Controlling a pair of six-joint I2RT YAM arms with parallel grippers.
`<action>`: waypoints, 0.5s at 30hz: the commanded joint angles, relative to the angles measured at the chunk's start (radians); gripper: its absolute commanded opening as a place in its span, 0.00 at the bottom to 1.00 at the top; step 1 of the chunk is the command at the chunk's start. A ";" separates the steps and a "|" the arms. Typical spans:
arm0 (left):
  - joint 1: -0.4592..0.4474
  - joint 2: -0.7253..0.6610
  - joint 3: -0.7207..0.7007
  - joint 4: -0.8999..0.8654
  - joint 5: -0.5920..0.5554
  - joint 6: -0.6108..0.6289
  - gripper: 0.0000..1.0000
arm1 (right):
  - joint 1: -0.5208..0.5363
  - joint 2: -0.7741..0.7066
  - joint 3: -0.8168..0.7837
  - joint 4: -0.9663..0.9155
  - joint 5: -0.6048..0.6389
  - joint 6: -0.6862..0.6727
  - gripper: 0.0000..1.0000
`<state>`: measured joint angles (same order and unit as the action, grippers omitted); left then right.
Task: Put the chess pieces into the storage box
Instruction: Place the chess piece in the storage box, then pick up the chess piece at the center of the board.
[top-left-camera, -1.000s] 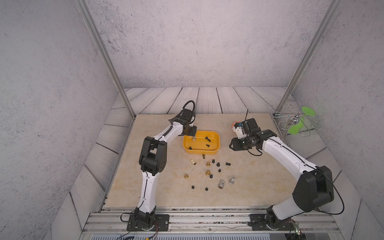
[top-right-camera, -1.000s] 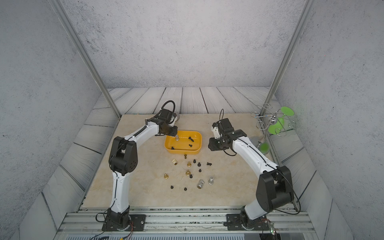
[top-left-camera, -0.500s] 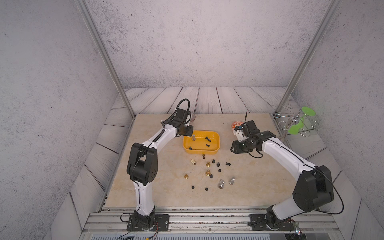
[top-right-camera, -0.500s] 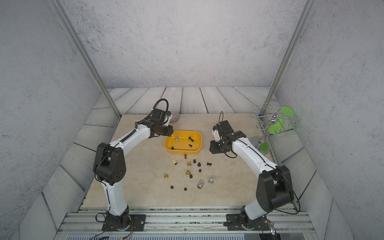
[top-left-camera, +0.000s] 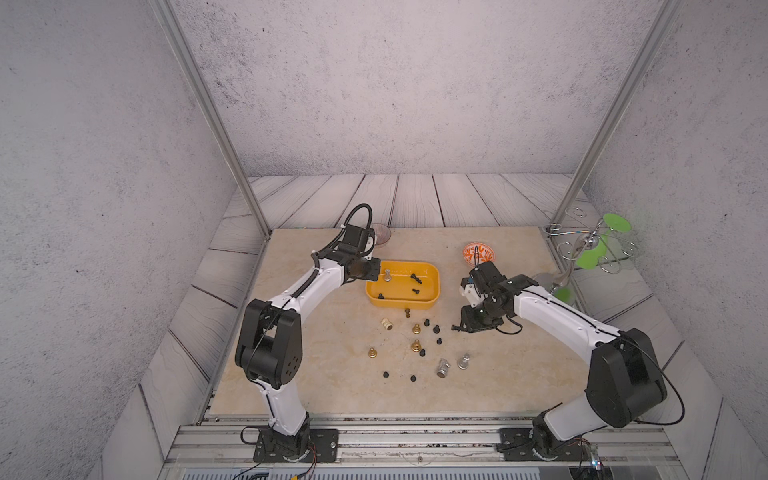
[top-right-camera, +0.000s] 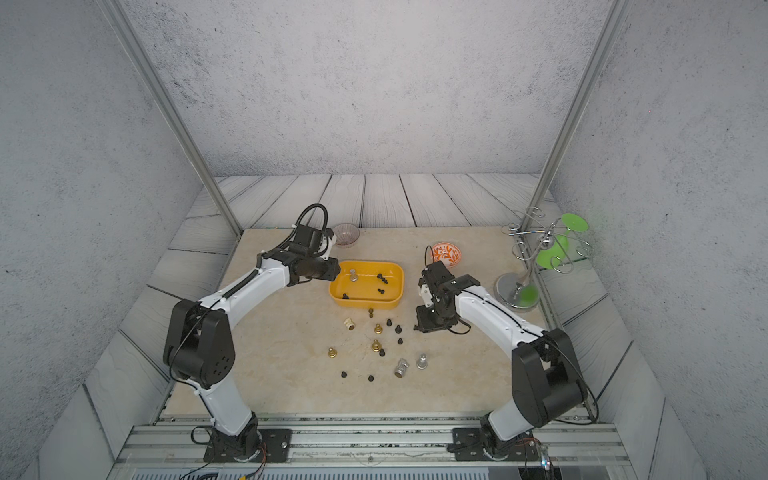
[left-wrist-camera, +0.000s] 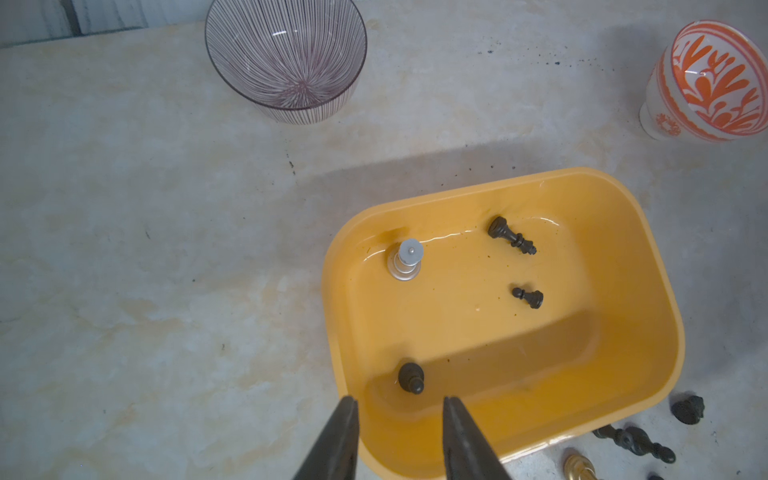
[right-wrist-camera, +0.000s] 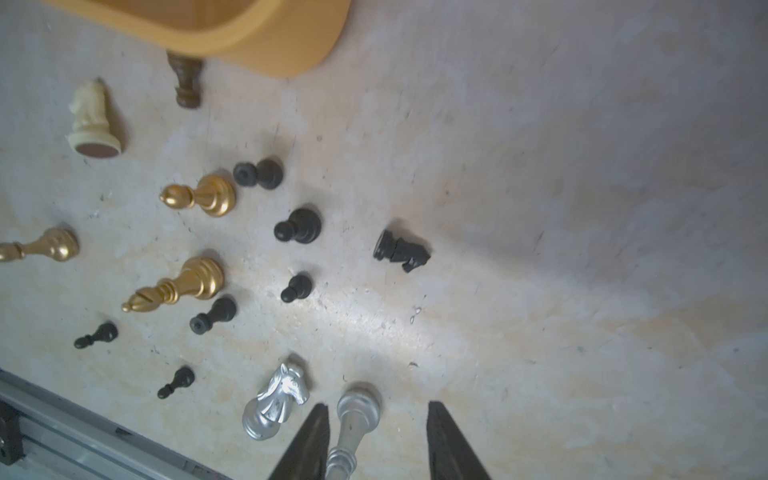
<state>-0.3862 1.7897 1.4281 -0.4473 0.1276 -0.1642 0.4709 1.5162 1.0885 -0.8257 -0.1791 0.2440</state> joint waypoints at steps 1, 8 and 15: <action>0.012 -0.021 -0.021 0.012 0.007 -0.013 0.37 | 0.032 -0.069 -0.027 -0.050 0.020 0.041 0.41; 0.011 -0.015 -0.021 0.003 0.034 -0.018 0.37 | 0.068 -0.079 -0.052 -0.089 0.043 0.052 0.41; 0.012 -0.010 -0.021 0.001 0.045 -0.020 0.37 | 0.095 -0.064 -0.063 -0.104 0.023 0.046 0.41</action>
<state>-0.3824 1.7897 1.4128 -0.4442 0.1562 -0.1825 0.5541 1.4689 1.0328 -0.9012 -0.1577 0.2810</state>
